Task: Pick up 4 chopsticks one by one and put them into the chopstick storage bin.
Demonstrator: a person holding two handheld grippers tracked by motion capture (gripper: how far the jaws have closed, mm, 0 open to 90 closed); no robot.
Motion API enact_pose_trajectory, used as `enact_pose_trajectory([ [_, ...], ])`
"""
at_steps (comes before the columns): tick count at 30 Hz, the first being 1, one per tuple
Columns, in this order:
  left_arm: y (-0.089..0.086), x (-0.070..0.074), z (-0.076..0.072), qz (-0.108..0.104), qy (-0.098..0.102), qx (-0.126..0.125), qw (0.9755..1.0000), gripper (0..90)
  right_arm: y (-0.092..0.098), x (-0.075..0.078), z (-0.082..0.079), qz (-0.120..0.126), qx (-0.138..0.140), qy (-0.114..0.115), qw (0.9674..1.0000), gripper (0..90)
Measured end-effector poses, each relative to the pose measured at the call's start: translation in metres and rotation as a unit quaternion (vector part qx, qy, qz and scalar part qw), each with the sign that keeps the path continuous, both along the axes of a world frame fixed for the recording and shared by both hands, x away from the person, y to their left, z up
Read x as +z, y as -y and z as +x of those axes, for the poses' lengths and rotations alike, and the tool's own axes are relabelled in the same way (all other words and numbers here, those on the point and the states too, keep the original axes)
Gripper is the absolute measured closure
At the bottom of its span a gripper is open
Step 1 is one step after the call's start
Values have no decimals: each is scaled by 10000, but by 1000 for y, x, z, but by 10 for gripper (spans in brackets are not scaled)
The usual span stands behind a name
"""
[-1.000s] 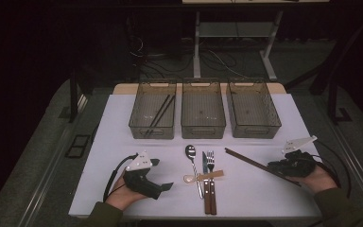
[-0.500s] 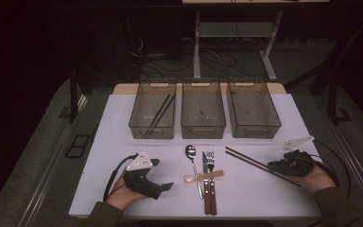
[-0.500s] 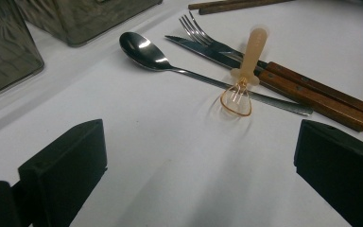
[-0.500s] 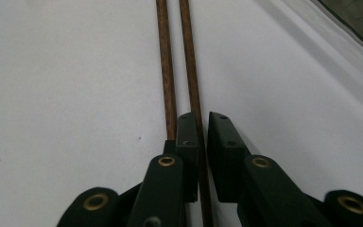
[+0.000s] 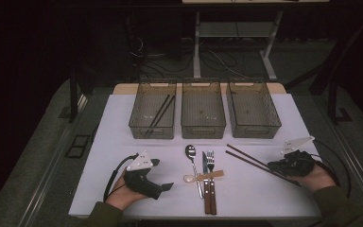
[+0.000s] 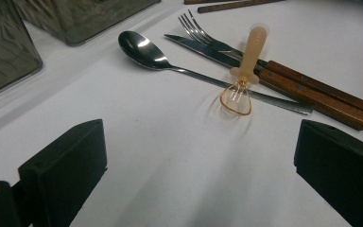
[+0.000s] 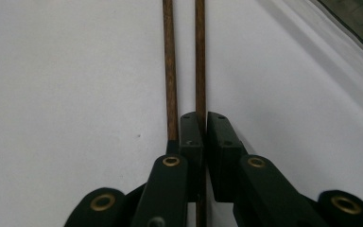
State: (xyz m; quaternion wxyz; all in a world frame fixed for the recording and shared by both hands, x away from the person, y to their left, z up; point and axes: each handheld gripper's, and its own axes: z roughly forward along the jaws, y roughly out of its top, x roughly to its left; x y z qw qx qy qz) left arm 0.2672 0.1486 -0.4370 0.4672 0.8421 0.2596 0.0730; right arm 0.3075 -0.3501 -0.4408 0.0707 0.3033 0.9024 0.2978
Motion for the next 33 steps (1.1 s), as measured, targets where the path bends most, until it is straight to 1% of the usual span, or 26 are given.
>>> enact_pose_trajectory([
  [4, 0, 0, 0, -2, 1, -1, 10000, 21, 0, 0, 0, -2, 10, 11, 10000, 854],
  [8, 0, 0, 0, -8, 1, 0, 10000, 20, 1, 2, 1, -3, -40, 66, 10000, 854],
  [14, 0, 0, 0, -10, -1, -9, 10000, 21, 5, 5, 1, 146, -149, 51, 9998, 853],
  [23, 0, 0, 0, 0, -4, -26, 10000, 21, 8, 12, -1, 342, -212, 99, 9991, 854],
  [27, 0, 0, 0, -2, -1, -28, 10000, 20, 9, 15, -2, 448, -198, 135, 9987, 853],
  [33, 0, 0, 0, 6, 0, -43, 10000, 20, 8, 20, -4, 520, -146, 216, 9983, 853],
])
